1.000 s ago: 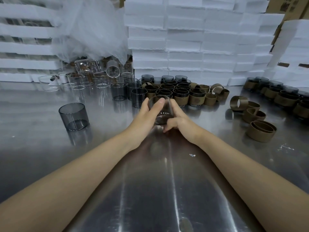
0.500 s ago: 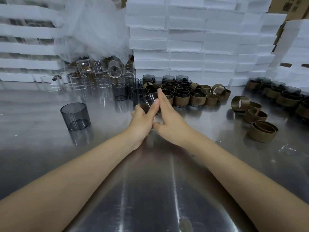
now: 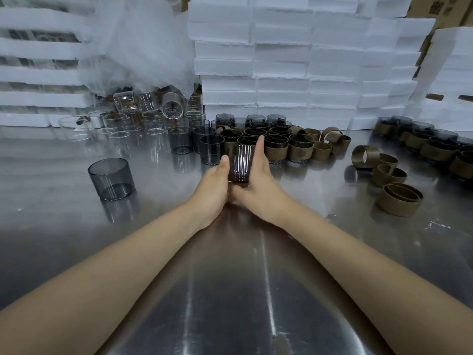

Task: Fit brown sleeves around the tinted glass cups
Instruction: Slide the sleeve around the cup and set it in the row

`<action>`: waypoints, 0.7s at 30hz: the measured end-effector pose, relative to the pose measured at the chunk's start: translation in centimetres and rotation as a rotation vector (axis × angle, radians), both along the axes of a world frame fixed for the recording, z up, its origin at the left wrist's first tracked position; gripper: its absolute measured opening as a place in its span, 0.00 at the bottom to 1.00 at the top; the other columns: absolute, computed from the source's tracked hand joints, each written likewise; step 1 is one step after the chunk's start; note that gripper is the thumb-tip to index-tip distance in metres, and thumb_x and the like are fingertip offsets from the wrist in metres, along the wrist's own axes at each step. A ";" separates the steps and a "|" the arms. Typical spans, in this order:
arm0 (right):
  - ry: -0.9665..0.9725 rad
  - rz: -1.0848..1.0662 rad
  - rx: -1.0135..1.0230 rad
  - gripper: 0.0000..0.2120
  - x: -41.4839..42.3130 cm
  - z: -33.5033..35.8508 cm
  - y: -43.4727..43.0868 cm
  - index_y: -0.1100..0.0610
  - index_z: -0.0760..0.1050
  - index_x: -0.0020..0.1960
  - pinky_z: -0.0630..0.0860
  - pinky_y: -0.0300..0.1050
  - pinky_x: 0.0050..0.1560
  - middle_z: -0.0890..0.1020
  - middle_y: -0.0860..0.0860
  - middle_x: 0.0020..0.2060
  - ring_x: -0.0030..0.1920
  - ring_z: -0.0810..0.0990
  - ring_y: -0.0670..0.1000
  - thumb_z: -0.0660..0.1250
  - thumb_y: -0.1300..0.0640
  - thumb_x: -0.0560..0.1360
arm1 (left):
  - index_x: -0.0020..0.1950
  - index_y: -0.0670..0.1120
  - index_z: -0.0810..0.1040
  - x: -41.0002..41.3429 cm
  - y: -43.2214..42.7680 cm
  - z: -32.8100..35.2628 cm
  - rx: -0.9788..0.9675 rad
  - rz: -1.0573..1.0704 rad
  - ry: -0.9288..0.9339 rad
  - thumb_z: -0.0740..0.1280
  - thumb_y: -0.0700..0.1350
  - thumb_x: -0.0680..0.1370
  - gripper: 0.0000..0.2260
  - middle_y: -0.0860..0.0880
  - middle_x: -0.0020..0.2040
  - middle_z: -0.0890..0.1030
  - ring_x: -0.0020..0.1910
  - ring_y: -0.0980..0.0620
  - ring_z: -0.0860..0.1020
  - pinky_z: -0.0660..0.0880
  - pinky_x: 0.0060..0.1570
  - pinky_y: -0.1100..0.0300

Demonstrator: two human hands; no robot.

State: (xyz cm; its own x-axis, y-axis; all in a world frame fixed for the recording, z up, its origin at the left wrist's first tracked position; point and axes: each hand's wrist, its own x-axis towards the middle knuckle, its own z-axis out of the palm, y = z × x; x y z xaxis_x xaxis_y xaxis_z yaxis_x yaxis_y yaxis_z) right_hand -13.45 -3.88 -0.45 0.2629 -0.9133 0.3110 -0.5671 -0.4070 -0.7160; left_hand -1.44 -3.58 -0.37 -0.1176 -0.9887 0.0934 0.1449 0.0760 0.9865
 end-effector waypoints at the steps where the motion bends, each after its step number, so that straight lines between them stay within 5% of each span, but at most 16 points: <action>1: 0.059 -0.007 -0.035 0.53 0.4 -0.1 0.2 0.52 0.22 0.73 0.58 0.43 0.72 0.44 0.57 0.78 0.77 0.53 0.55 0.67 0.59 0.75 | 0.68 0.45 0.75 0.1 -0.3 0.0 -0.017 0.014 -0.091 0.49 0.60 0.84 0.26 0.44 0.61 0.82 0.61 0.47 0.79 0.74 0.64 0.50; 3: 0.123 -0.016 -0.122 0.51 0.9 -0.1 0.7 0.54 0.23 0.73 0.56 0.52 0.76 0.36 0.58 0.77 0.78 0.44 0.56 0.66 0.61 0.76 | 0.68 0.49 0.75 0.3 -0.3 0.0 -0.075 -0.012 -0.290 0.53 0.73 0.74 0.35 0.48 0.62 0.81 0.64 0.50 0.77 0.69 0.69 0.48; 7: 0.027 0.007 -0.088 0.54 0.5 1.0 0.8 0.56 0.30 0.77 0.53 0.27 0.65 0.46 0.53 0.78 0.77 0.49 0.49 0.72 0.62 0.72 | 0.65 0.54 0.77 0.4 -0.2 -0.1 -0.128 -0.086 -0.250 0.60 0.70 0.74 0.28 0.51 0.58 0.83 0.61 0.52 0.80 0.71 0.67 0.47; 10: -0.074 0.044 0.089 0.61 0.0 1.9 0.7 0.53 0.29 0.77 0.67 0.37 0.66 0.64 0.54 0.74 0.70 0.68 0.50 0.76 0.61 0.67 | 0.65 0.52 0.77 0.4 -0.2 -0.2 -0.111 -0.119 -0.106 0.61 0.65 0.75 0.25 0.48 0.58 0.84 0.58 0.49 0.81 0.74 0.64 0.46; 12: -0.198 0.078 0.184 0.60 -0.2 2.4 0.5 0.54 0.33 0.78 0.78 0.38 0.51 0.79 0.53 0.57 0.51 0.81 0.45 0.76 0.65 0.66 | 0.59 0.51 0.79 0.4 -0.1 -0.3 -0.112 -0.135 -0.043 0.60 0.64 0.76 0.22 0.45 0.51 0.85 0.49 0.47 0.84 0.81 0.50 0.50; 14: -0.346 0.171 0.231 0.48 -0.7 2.8 0.5 0.60 0.50 0.77 0.77 0.37 0.33 0.80 0.51 0.42 0.34 0.80 0.44 0.74 0.71 0.66 | 0.53 0.48 0.80 0.4 0.1 -0.1 -0.150 -0.141 -0.096 0.54 0.63 0.80 0.23 0.44 0.41 0.84 0.38 0.48 0.83 0.80 0.38 0.56; 17: -0.454 0.329 0.262 0.19 -1.0 3.1 0.8 0.64 0.70 0.53 0.69 0.40 0.21 0.75 0.54 0.31 0.23 0.73 0.49 0.69 0.77 0.67 | 0.50 0.41 0.79 0.5 0.0 -0.3 -0.149 -0.187 -0.105 0.46 0.64 0.81 0.31 0.42 0.35 0.83 0.34 0.48 0.82 0.78 0.34 0.61; 19: -0.464 0.292 0.261 0.15 -0.6 2.9 0.9 0.64 0.71 0.50 0.69 0.43 0.24 0.74 0.56 0.32 0.26 0.72 0.52 0.68 0.77 0.68 | 0.52 0.42 0.79 0.4 -0.1 -0.3 -0.118 -0.189 -0.075 0.45 0.64 0.80 0.32 0.43 0.36 0.84 0.35 0.48 0.83 0.78 0.34 0.62; 21: -0.436 0.119 0.147 0.25 0.2 2.4 0.8 0.64 0.69 0.63 0.76 0.47 0.41 0.78 0.56 0.44 0.41 0.77 0.55 0.71 0.73 0.68 | 0.55 0.47 0.79 0.2 -0.2 -0.4 -0.100 -0.104 -0.062 0.45 0.62 0.82 0.28 0.47 0.40 0.85 0.38 0.50 0.84 0.79 0.34 0.60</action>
State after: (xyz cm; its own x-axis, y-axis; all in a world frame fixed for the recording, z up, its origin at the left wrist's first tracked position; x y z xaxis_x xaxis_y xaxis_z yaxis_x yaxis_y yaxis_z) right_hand -13.21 -3.05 1.91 0.2418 -0.9275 0.2850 -0.1560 -0.3271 -0.9320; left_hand -1.19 -3.81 -0.73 -0.2275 -0.9569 0.1805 0.0962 0.1624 0.9820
